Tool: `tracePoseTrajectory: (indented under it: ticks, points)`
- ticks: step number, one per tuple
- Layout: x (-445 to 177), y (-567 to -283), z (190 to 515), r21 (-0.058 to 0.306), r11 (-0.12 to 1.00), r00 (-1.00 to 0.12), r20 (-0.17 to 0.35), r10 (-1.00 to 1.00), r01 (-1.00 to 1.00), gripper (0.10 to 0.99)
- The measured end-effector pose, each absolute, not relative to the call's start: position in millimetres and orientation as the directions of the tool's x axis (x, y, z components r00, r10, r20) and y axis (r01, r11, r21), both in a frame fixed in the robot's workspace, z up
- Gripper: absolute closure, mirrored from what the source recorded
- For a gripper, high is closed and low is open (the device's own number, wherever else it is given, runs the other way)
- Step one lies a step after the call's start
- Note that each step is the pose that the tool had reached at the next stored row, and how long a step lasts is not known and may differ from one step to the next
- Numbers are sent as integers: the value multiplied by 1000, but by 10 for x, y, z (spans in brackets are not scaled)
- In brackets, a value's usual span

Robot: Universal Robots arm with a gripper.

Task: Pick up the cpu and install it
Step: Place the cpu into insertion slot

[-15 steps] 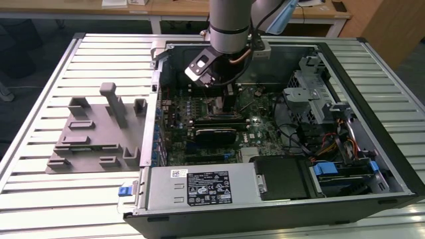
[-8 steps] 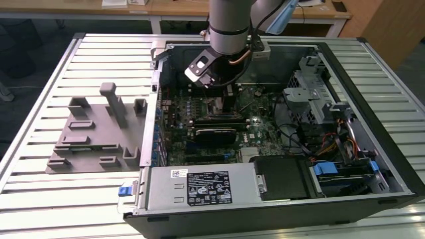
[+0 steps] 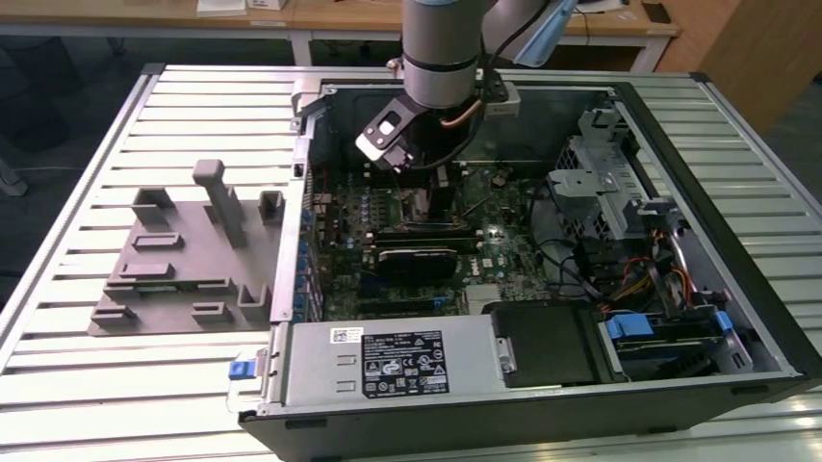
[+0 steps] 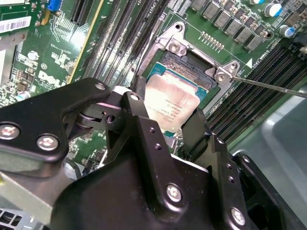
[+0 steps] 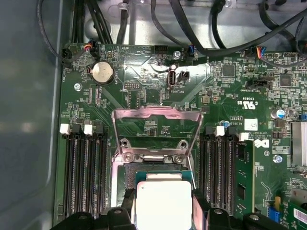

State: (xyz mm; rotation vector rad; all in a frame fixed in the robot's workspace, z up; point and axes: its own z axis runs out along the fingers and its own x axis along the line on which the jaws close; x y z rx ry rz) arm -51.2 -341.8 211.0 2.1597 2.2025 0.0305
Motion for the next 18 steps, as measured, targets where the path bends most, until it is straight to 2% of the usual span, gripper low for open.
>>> tracePoseTrajectory:
  ticks: [18]
  points:
    - [-512, -3403, 2058, 55, 20, -19, -27, 999, 998, 541]
